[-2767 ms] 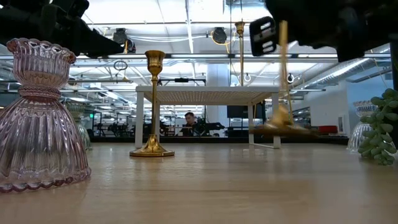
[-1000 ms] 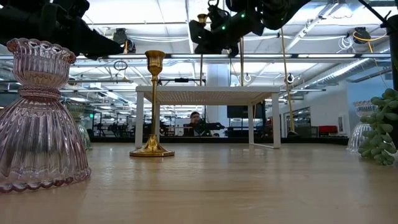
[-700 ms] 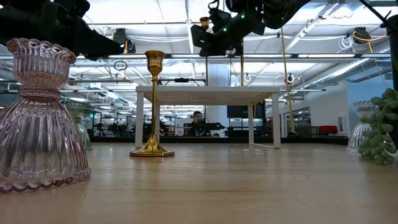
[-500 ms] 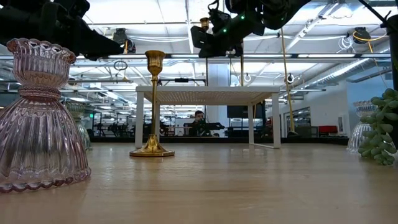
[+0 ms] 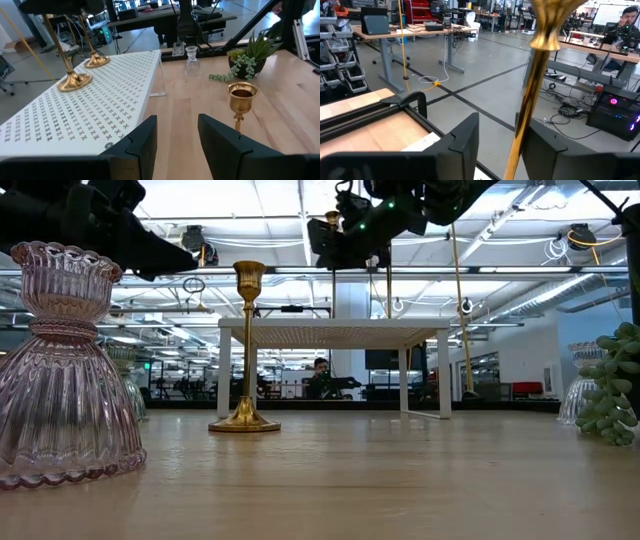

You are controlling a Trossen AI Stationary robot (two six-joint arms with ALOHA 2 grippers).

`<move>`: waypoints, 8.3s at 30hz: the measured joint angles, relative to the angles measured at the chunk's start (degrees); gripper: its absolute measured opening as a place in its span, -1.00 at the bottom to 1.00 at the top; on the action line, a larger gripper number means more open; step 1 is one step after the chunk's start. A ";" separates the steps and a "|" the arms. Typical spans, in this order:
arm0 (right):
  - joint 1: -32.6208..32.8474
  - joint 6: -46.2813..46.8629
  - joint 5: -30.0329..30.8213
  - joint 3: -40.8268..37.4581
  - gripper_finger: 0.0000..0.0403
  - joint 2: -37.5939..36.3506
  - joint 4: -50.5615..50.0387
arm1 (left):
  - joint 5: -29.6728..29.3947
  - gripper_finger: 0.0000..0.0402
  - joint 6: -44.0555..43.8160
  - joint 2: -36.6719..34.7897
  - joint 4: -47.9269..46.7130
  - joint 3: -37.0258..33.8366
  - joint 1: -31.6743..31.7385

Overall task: Pick & Place candle stick holders
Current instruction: Put the bottom gold candle holder on the shelf, then put the gold candle holder on the shelf, then put the gray candle holder on the shelf

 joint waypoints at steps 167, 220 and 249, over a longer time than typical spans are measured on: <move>29.30 3.40 -1.81 -47.23 -0.15 -37.55 12.00 | 21.86 -0.27 0.59 37.68 -19.63 40.15 40.72; 29.30 -0.02 -1.75 -47.25 0.04 -30.56 17.71 | 15.74 -0.12 -19.13 -0.40 -40.14 7.06 12.83; 19.89 -11.87 -19.75 -47.23 0.04 -30.56 20.70 | 5.16 -0.04 -26.40 -0.37 -16.10 -10.37 0.92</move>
